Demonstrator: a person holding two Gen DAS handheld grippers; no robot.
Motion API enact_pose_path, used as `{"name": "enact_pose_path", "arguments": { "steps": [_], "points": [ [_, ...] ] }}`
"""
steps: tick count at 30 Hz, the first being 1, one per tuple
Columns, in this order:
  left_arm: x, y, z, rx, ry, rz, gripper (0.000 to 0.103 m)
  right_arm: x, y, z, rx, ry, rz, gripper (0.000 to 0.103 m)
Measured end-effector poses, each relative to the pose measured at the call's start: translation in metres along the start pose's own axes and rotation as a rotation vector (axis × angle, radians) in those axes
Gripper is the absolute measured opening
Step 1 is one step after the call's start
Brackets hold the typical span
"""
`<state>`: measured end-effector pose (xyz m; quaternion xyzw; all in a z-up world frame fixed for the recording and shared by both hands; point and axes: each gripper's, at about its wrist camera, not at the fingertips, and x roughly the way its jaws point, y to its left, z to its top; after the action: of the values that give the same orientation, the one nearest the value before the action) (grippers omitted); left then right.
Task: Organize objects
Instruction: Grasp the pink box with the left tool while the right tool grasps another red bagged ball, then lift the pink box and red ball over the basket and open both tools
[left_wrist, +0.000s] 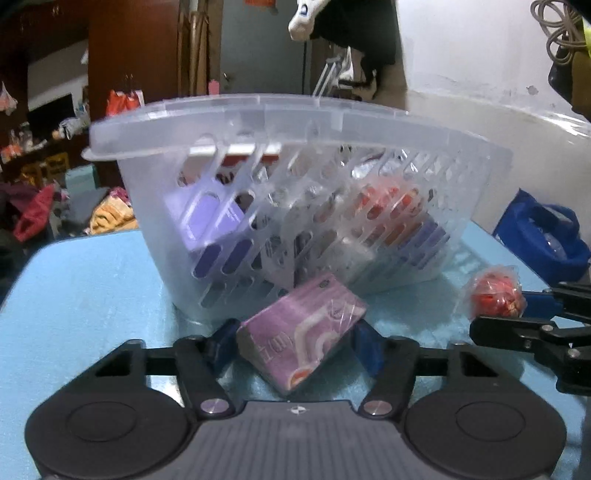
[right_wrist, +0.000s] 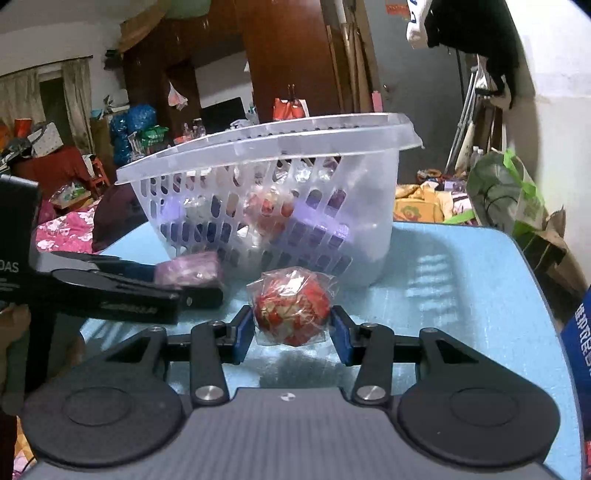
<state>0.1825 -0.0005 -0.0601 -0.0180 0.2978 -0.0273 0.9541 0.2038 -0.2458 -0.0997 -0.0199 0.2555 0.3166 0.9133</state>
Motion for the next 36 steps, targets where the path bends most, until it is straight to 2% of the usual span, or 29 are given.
{"name": "enact_pose_path", "arguments": {
  "steps": [2, 5, 8, 11, 21, 36],
  "points": [
    [-0.012, 0.003, -0.004, -0.022, -0.038, -0.021, 0.067, -0.003, 0.001, -0.003, -0.005, -0.013, -0.005, 0.048],
    [-0.04, 0.005, -0.016, -0.03, -0.156, -0.094, 0.067, -0.005, 0.001, -0.005, -0.009, -0.036, -0.011, 0.048],
    [-0.054, 0.007, -0.023, -0.035, -0.236, -0.126, 0.068, -0.008, 0.003, -0.005, -0.03, -0.072, -0.03, 0.048],
    [-0.054, 0.011, -0.024, -0.056, -0.242, -0.16, 0.068, -0.006, 0.004, -0.005, -0.038, -0.067, -0.03, 0.048],
    [-0.053, 0.008, -0.023, -0.061, -0.286, -0.169, 0.068, -0.013, 0.002, -0.007, -0.032, -0.116, -0.018, 0.048],
    [-0.051, 0.011, -0.023, -0.075, -0.271, -0.194, 0.068, -0.015, 0.001, -0.007, -0.026, -0.133, -0.006, 0.048]
  ]
}}
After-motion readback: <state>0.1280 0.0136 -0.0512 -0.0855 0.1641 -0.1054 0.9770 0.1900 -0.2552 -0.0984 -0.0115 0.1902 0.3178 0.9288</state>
